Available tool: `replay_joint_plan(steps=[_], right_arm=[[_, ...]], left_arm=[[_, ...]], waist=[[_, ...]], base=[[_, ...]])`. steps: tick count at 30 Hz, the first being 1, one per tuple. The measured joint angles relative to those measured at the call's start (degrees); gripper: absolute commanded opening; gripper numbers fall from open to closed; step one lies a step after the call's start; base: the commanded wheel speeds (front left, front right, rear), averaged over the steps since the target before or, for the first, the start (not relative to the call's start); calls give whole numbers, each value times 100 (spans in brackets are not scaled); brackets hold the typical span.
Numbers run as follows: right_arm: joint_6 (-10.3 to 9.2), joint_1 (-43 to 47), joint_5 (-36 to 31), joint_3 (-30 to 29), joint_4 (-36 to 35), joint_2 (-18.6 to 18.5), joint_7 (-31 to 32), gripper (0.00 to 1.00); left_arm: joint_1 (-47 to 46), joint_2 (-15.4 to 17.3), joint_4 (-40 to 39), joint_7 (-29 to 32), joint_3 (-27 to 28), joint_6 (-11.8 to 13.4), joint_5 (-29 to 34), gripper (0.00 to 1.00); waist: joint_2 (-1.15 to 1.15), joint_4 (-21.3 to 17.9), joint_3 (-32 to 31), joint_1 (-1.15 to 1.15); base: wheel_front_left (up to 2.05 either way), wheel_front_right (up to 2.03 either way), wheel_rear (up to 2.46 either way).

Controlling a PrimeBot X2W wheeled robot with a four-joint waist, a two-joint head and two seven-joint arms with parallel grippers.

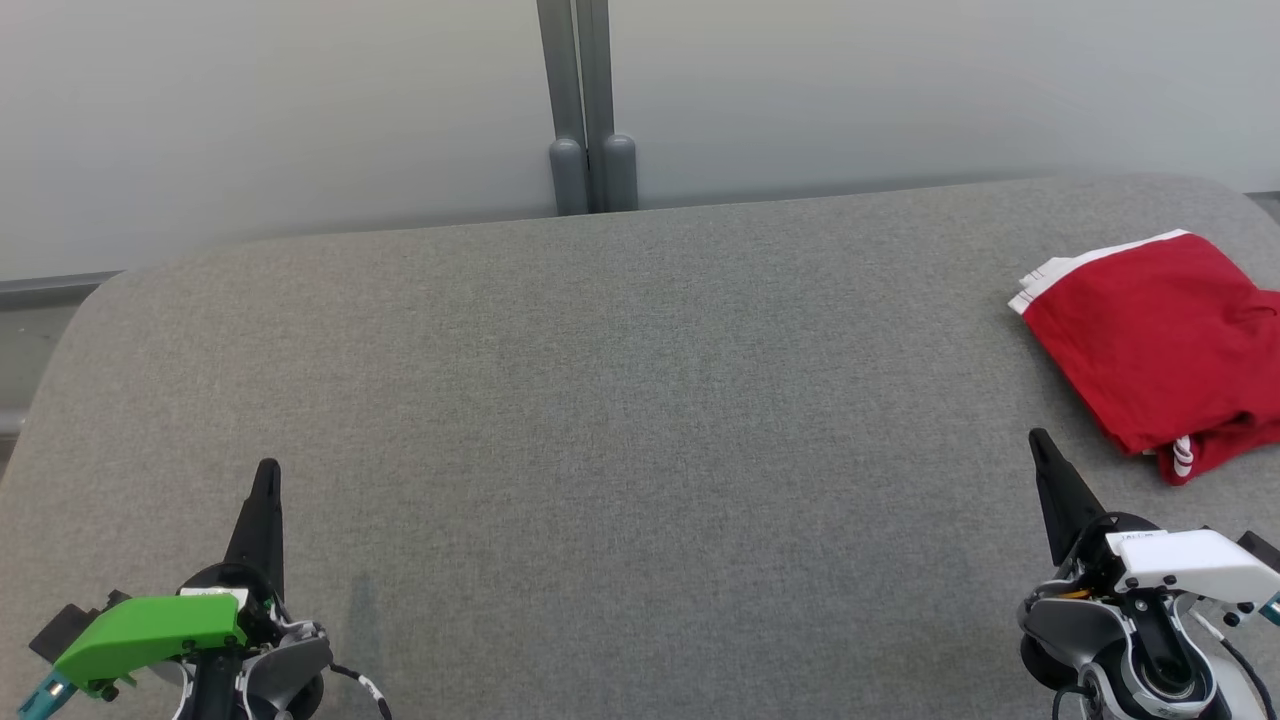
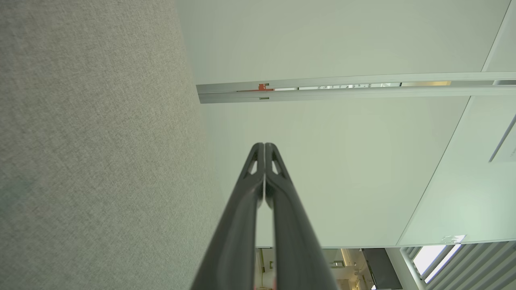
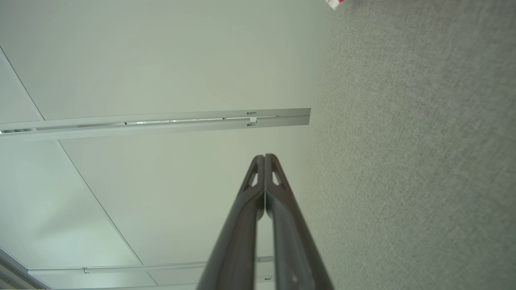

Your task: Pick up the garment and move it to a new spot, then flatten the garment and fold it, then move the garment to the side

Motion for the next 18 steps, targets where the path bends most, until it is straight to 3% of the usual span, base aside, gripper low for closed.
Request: replay_joint_plan(steps=[18], right_arm=[[0,0,0,0,0,0,0,0]], left_arm=[[0,1,0,1,1,0,0,0]], waist=[[0,0,0,0]], base=[[0,0,0]])
